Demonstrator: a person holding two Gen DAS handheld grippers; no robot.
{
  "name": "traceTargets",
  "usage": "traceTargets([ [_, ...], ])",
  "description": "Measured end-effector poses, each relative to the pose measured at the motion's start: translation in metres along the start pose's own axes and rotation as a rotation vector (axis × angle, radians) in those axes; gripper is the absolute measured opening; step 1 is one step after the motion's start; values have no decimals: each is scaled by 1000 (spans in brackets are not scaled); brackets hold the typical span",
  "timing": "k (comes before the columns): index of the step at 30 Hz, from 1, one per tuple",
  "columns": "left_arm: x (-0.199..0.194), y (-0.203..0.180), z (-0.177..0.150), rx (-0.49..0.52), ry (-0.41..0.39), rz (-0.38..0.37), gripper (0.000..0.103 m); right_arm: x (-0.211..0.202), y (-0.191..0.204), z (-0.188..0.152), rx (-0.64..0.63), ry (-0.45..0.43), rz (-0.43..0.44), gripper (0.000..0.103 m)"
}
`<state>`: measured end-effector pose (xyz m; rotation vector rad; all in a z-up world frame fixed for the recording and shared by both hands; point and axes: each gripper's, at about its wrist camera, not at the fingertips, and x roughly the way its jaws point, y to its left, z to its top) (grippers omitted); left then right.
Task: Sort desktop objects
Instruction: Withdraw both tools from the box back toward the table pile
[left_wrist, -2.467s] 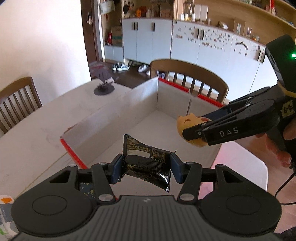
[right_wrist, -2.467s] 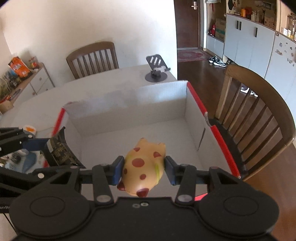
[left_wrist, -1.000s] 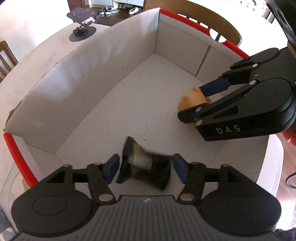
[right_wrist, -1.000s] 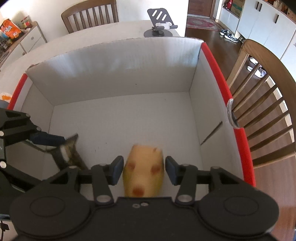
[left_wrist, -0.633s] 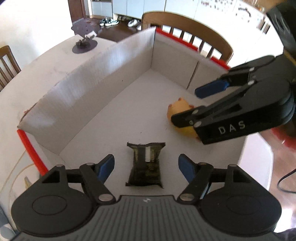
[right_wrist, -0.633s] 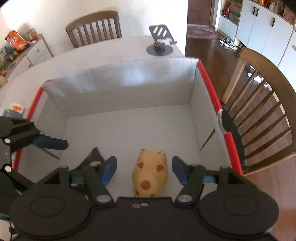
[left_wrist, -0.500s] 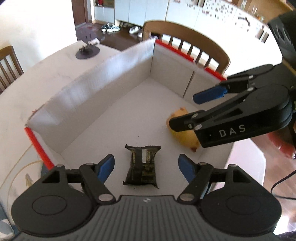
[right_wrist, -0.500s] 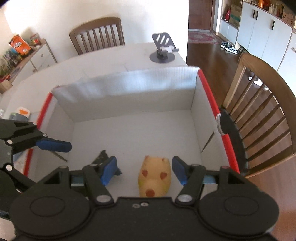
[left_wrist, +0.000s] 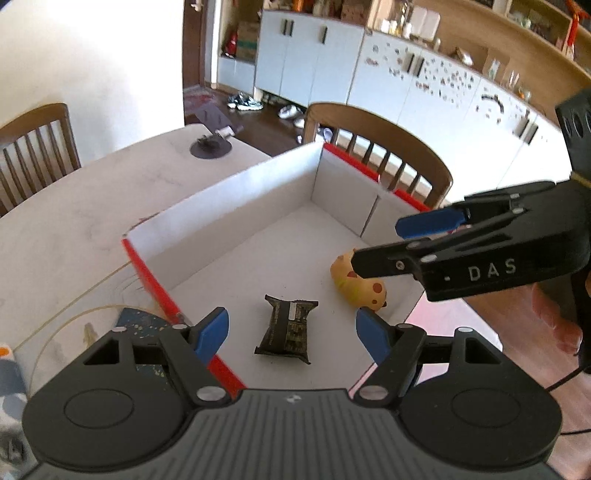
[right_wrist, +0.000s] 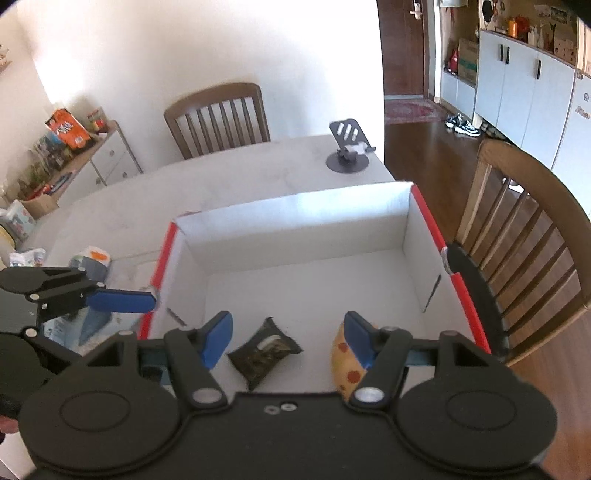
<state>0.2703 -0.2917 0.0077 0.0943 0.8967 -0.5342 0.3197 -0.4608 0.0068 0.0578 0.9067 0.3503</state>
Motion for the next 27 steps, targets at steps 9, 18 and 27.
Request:
traceTargets([
  [9, -40, 9, -21, -29, -83, 15, 75, -23, 22, -9, 36, -65, -5, 66],
  [18, -76, 29, -46, -89, -148, 27, 76, -34, 53, -25, 67, -103, 12, 68],
  [27, -99, 66, -79, -173, -171, 46, 99, -32, 97, -39, 46, -118, 21, 68],
])
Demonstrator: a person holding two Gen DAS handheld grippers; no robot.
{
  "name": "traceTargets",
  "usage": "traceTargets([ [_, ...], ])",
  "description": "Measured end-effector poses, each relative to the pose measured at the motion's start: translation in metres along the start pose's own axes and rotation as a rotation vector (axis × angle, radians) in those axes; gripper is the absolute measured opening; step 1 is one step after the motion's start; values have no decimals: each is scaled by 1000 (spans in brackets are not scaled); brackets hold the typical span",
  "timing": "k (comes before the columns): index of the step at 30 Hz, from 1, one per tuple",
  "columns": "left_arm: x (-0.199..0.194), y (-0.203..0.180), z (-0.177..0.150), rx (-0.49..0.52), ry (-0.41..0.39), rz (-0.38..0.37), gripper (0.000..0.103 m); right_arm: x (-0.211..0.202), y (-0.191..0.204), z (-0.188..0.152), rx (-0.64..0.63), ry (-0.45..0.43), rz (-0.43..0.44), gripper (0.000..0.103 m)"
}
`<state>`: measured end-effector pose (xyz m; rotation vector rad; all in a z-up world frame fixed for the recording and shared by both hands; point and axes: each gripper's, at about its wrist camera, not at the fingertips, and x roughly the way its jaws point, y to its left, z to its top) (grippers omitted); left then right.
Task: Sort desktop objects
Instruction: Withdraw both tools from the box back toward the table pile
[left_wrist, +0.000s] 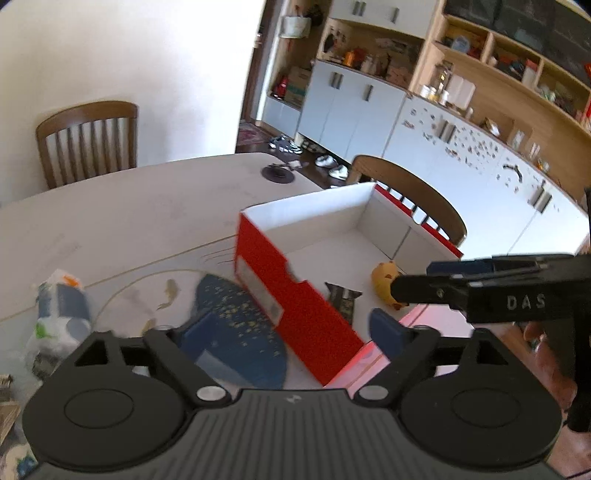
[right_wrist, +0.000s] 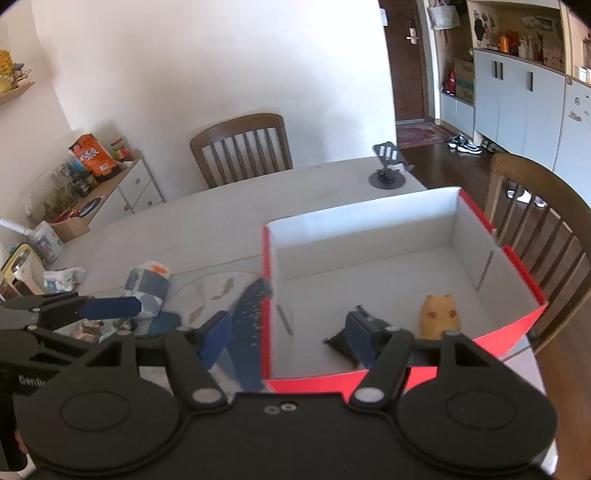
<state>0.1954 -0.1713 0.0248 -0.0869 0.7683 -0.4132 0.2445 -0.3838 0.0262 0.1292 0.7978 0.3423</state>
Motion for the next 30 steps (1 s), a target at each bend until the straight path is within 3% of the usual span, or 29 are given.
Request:
traceTargets([
  [6, -23, 30, -17, -14, -51, 43, 103, 6, 35, -10, -19, -3, 26, 69],
  [10, -39, 49, -29, -5, -83, 74, 103, 10, 56, -15, -34, -10, 42, 75],
  [19, -72, 96, -48, -80, -112, 109, 103, 26, 101, -25, -72, -24, 48, 77],
  [30, -106, 148, -64, -139, -159, 243, 103, 45, 157, -42, -154, -19, 78, 77],
])
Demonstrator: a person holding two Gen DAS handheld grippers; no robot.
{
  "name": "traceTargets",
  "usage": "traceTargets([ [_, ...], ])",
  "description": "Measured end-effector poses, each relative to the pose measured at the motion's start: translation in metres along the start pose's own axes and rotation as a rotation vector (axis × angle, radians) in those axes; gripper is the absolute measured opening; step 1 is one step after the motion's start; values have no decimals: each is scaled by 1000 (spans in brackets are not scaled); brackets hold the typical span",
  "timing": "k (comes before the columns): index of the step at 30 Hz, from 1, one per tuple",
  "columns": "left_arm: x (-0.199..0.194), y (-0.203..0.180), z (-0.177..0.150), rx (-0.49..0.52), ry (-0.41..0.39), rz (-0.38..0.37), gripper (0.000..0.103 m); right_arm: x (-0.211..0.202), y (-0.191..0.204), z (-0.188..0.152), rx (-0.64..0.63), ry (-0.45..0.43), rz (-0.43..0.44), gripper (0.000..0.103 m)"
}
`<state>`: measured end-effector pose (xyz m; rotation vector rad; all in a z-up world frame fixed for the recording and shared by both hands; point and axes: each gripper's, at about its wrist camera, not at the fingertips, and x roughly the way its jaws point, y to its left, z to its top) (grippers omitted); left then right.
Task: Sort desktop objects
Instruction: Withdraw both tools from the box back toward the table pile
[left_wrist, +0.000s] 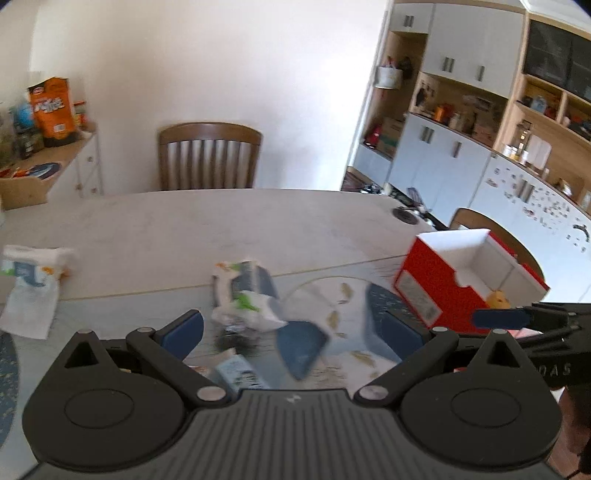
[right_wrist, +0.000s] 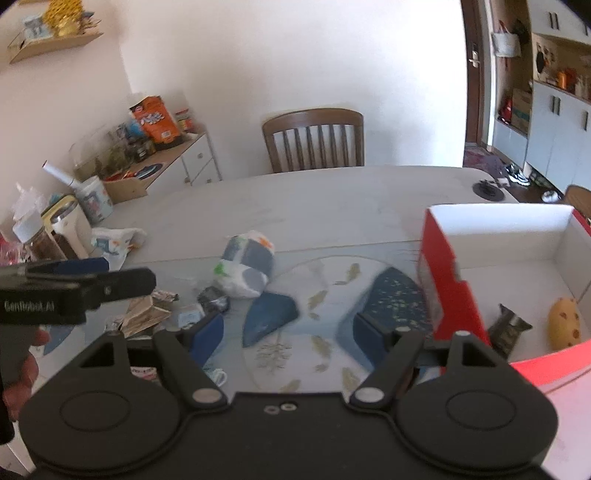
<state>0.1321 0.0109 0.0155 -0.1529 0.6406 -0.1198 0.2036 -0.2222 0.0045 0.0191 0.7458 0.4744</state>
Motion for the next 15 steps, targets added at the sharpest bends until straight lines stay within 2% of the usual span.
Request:
traceTargets([
  [15, 12, 65, -15, -103, 63, 133, 103, 44, 54, -7, -38, 25, 63, 77],
])
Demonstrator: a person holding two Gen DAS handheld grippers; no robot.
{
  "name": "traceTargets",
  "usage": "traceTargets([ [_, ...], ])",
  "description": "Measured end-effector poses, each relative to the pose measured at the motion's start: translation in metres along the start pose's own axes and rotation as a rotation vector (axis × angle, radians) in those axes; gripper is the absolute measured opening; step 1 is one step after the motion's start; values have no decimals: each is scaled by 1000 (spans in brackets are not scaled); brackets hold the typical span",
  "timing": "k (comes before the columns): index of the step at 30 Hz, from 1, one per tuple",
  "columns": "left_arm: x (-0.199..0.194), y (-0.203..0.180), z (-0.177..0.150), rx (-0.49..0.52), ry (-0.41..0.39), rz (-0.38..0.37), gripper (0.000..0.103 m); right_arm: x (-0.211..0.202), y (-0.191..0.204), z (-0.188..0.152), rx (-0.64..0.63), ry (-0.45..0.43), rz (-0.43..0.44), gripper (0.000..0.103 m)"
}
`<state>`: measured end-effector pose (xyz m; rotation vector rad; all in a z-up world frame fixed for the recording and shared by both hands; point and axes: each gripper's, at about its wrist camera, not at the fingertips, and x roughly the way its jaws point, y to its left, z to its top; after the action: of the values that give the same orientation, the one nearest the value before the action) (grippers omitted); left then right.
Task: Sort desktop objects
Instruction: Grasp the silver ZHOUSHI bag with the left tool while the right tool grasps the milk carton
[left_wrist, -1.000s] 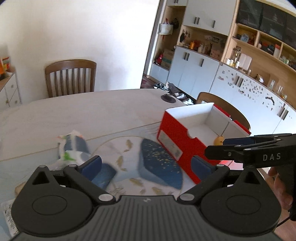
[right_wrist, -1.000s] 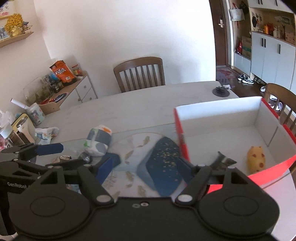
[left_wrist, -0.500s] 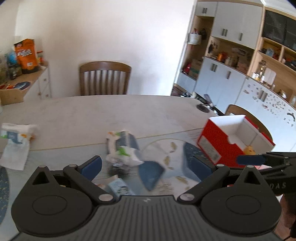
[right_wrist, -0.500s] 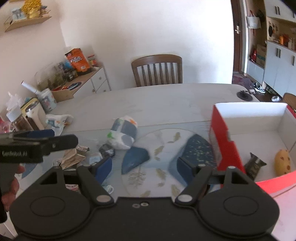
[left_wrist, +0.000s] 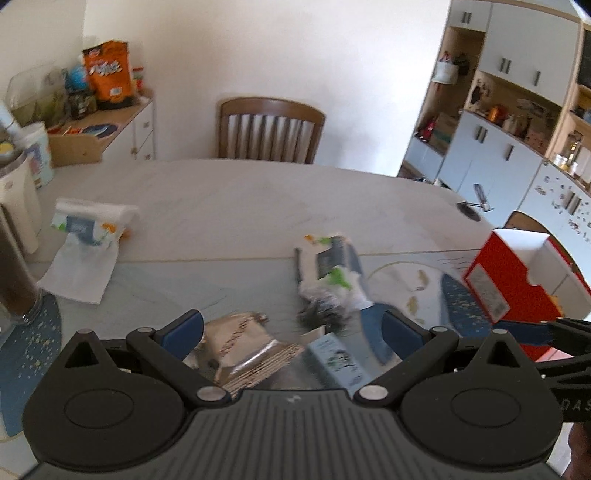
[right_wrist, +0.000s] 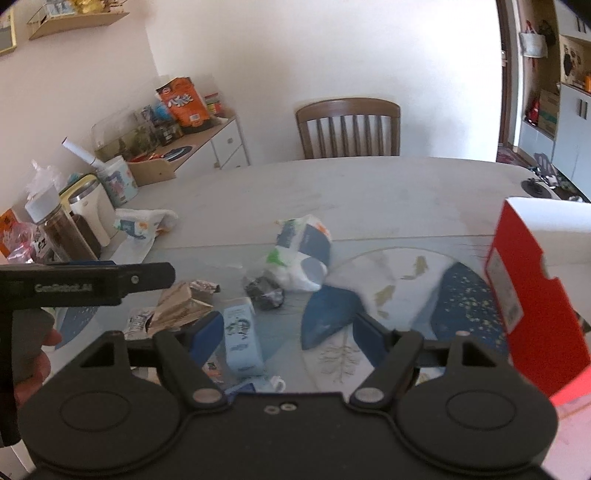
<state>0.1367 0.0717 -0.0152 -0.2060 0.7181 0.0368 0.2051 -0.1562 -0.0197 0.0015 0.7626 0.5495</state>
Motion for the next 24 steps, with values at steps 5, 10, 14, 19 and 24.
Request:
traceTargets([
  [5, 18, 17, -2, -68, 78, 25, 103, 12, 9, -1, -37, 8, 5, 77],
  [10, 37, 27, 0, -104, 129, 63, 103, 29, 14, -5, -55, 37, 9, 77],
  [14, 49, 31, 3, -117, 148, 78, 103, 41, 19, -7, -70, 58, 24, 77],
  [19, 63, 34, 3, -124, 178, 100, 102, 58, 25, -9, -84, 81, 24, 75],
  [24, 74, 37, 3, -127, 201, 123, 102, 74, 30, -10, -111, 94, 24, 74],
])
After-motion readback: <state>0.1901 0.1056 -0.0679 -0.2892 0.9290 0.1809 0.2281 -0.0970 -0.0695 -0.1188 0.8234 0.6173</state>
